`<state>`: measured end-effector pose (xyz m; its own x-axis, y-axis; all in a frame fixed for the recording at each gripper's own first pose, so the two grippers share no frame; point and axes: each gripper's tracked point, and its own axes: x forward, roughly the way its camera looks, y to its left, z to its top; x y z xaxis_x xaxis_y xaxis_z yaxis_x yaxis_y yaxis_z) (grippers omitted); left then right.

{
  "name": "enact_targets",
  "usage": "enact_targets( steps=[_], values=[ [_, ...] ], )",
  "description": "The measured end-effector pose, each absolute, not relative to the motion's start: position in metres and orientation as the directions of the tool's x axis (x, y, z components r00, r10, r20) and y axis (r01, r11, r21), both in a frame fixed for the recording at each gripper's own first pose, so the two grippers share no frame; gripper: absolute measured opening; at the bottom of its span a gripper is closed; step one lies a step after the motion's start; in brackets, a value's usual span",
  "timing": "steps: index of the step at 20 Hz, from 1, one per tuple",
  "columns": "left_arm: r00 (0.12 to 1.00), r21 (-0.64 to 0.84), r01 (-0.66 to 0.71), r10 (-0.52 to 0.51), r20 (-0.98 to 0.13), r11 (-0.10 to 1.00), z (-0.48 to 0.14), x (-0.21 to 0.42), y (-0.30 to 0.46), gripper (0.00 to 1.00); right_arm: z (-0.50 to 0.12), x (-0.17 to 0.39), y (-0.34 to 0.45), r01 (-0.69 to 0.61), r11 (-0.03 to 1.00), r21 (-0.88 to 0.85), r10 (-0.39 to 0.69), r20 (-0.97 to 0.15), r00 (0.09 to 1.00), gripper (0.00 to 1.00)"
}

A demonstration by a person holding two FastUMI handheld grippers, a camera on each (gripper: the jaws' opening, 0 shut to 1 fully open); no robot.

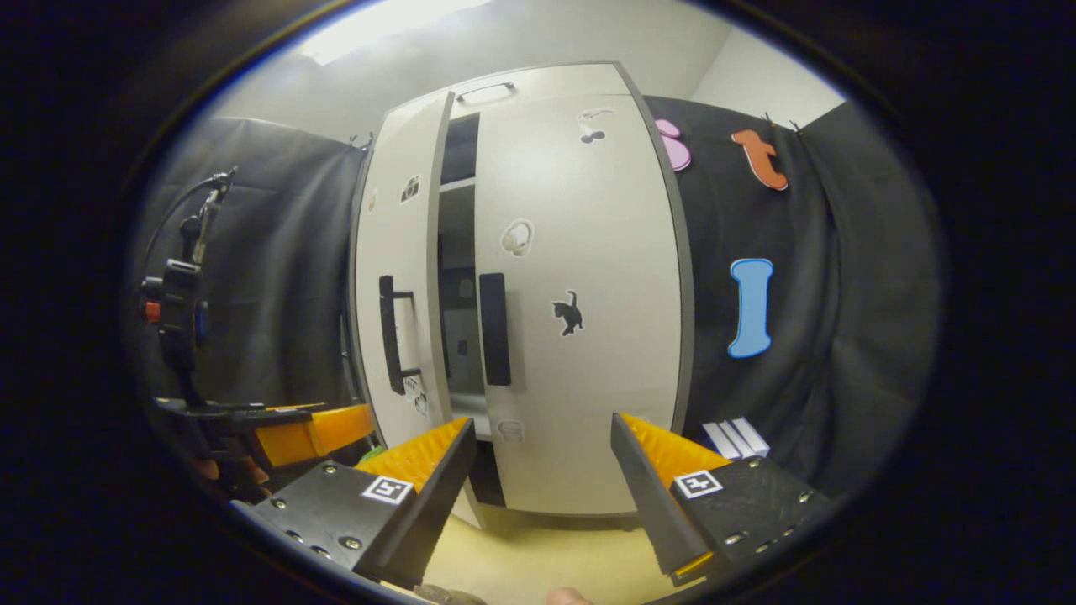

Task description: Grasp the bottle in the cabinet with the left hand and place it on the coaster, then close the right door with the right hand and the left door with the left hand.

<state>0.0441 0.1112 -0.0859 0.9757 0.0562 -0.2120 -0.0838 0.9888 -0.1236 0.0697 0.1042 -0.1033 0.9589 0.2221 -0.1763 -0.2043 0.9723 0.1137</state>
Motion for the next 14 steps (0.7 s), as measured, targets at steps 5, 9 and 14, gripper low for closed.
enact_targets(
  steps=[5, 9, 14],
  values=[
    [0.990, -0.099, -0.084, 0.071, -0.124, 0.992, -0.029, 0.046, 0.099, 0.95, -0.062, 0.079, 0.078, -0.180, 0.980, 0.090, 0.189, -0.115, 0.975, 0.97],
    [0.995, -0.039, -0.092, 0.091, -0.030, 0.995, 0.023, 0.045, 0.078, 0.89, -0.012, 0.085, 0.044, -0.139, 0.988, 0.063, 0.140, -0.027, 0.990, 0.97],
    [0.997, -0.005, -0.072, 0.072, 0.023, 0.997, 0.052, 0.035, 0.024, 0.95, 0.022, 0.085, -0.005, -0.103, 0.993, 0.062, 0.102, 0.028, 0.994, 0.92]
  ],
)
